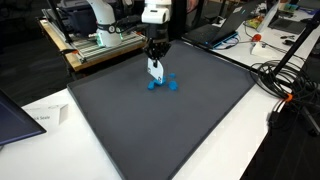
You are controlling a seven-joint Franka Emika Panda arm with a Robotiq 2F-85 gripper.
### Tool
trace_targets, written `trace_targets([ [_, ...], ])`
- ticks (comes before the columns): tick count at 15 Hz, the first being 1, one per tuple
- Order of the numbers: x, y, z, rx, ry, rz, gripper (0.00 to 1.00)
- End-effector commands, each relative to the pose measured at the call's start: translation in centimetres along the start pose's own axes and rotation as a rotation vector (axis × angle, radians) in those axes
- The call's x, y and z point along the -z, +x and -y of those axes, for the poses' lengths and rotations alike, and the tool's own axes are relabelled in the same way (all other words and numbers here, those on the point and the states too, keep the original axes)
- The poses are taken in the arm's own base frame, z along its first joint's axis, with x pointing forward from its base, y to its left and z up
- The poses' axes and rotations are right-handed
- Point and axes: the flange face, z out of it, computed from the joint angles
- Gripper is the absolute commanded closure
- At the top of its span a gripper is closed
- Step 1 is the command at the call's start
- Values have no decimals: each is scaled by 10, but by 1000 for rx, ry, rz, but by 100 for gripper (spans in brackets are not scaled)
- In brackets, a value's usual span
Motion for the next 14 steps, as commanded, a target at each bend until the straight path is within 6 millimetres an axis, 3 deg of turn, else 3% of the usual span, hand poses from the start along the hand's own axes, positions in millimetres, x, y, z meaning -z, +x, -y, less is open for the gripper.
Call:
trace_targets([
  [1, 27, -9, 3, -7, -38, 0, 99],
  [7, 49, -8, 37, 51, -166, 30, 99],
  [10, 44, -4, 48, 41, -270, 55, 99],
  [14, 31, 3, 49, 1, -372, 63, 99],
])
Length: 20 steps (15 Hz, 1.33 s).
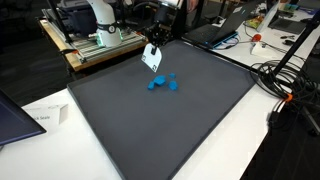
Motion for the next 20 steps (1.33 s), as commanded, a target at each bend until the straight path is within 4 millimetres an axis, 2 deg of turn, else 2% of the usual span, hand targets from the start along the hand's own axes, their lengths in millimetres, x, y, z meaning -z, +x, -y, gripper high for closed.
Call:
trace_targets([
  [1, -11, 14, 6, -47, -93, 1, 99],
  [7, -38, 30, 39, -88, -200, -22, 99],
  [14, -65, 35, 82, -106, -380, 36, 99],
  [20, -77, 53, 107, -116, -471, 80, 99],
])
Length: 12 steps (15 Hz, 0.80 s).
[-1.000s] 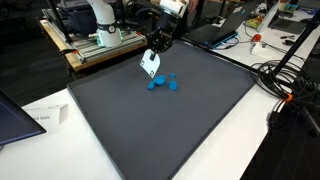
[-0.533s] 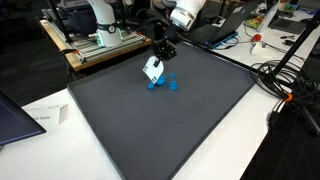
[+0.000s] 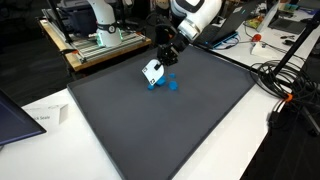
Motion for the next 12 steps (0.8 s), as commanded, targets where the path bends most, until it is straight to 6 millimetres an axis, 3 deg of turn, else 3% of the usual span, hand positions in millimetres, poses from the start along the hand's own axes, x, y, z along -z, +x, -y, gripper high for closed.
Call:
trace_targets([
  [1, 5, 18, 18, -14, -80, 5, 99],
  [6, 10, 37, 36, -23, -149, 80, 99],
  [12, 6, 64, 39, -21, -194, 174, 99],
])
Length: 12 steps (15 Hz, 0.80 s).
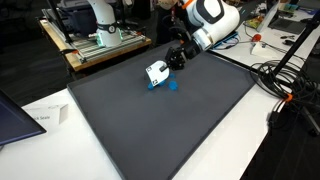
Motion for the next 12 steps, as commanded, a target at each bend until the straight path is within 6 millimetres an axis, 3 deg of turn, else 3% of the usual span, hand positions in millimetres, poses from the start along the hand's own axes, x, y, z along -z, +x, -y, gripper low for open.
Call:
trace_targets([
  [1, 3, 21, 5, 22, -4, 72, 99],
  [12, 4, 65, -20, 55, 100, 218, 99],
])
